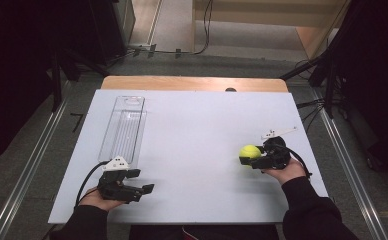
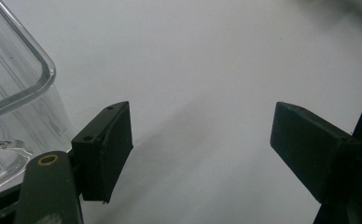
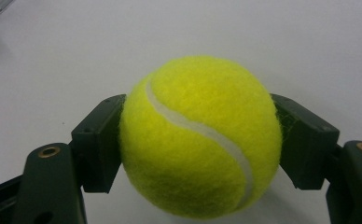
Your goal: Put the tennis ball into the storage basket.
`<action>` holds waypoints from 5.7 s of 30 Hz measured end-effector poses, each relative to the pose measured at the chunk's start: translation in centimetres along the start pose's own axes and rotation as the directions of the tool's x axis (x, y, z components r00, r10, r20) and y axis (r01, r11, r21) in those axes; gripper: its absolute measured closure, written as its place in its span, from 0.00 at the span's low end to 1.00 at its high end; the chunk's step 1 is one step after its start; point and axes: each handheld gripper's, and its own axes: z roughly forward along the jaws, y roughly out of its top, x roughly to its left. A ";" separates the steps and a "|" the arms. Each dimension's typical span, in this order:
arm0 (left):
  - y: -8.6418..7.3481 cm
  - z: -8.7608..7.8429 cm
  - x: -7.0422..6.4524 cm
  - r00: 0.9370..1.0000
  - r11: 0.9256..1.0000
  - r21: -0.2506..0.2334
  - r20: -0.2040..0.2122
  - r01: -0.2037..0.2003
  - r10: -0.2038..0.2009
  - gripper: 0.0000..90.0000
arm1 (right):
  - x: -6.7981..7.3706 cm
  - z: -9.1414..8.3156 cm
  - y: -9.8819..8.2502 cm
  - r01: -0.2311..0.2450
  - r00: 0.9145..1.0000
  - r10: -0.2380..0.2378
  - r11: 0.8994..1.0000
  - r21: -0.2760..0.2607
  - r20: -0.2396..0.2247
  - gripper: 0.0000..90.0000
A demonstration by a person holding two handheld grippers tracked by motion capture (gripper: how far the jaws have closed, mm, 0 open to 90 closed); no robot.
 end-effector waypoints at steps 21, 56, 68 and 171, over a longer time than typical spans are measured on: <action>0.0 0.1 -0.1 1.000 1.000 0.000 0.000 -0.006 0.006 0.24 | 2.3 1.0 1.2 0.035 0.998 -0.035 0.999 0.000 -0.052 0.26; 0.0 0.1 0.0 1.000 1.000 0.005 0.002 -0.006 0.006 0.24 | 5.9 3.1 3.5 0.110 0.985 -0.110 0.994 0.000 -0.131 0.26; 0.0 0.1 0.0 1.000 1.000 0.000 0.001 -0.006 0.006 0.24 | 6.9 3.9 4.6 0.129 0.981 -0.127 0.992 0.001 -0.149 0.26; 0.0 0.0 0.1 1.000 1.000 -0.014 0.010 -0.003 0.003 0.24 | 16.8 12.8 18.1 0.218 0.937 -0.213 0.976 -0.014 -0.275 0.27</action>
